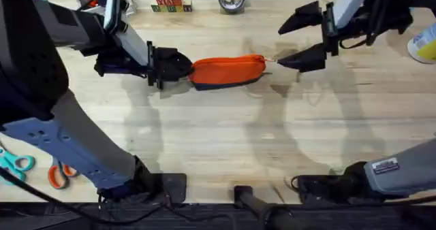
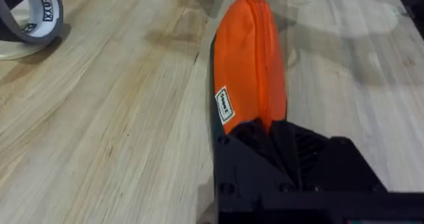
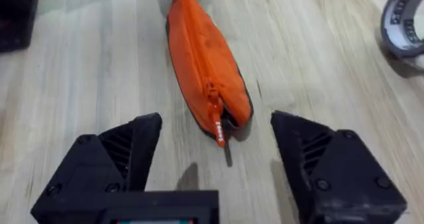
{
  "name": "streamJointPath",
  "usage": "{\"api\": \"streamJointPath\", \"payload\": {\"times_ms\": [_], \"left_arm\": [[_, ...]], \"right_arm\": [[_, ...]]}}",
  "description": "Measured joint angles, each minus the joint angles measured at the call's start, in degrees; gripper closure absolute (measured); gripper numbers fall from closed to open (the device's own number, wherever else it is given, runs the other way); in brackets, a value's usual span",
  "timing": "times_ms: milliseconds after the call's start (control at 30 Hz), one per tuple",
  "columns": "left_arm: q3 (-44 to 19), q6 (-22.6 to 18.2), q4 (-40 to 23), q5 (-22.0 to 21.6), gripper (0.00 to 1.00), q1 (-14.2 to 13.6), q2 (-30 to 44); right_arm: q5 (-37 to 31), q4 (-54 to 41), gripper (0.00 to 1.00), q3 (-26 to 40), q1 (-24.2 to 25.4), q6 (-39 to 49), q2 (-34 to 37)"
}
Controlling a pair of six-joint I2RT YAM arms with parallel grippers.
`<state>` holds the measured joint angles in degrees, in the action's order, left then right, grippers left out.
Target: Unzip the bag, pick up the pens from the table one at a time and place them inside, then zip the bag closed.
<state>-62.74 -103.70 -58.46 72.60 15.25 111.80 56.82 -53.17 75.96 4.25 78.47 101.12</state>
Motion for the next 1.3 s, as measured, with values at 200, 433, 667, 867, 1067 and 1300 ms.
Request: {"api": "streamJointPath", "payload": {"times_ms": [200,433,667,867,1067,1300], "left_arm": [[0.0,0.0,0.2,0.0,0.959,0.0,0.0],[0.0,0.0,0.2,0.0,0.959,0.0,0.0],[0.0,0.0,0.2,0.0,0.959,0.0,0.0],[0.0,0.0,0.2,0.0,0.959,0.0,0.0],[0.0,0.0,0.2,0.0,0.959,0.0,0.0],[0.0,0.0,0.2,0.0,0.959,0.0,0.0]], "right_arm": [[0.0,0.1,0.007,0.0,-1.6,1.4,0.0],[0.0,0.9,0.007,0.0,-1.8,1.8,0.3],[0.0,1.3,0.007,0.0,-2.7,1.8,2.4],[0.0,1.7,0.006,0.1,-3.7,1.9,3.7],[0.0,2.0,0.006,0.1,-4.0,1.9,6.0],[0.0,2.8,0.006,0.1,-4.0,2.0,6.1]]}}
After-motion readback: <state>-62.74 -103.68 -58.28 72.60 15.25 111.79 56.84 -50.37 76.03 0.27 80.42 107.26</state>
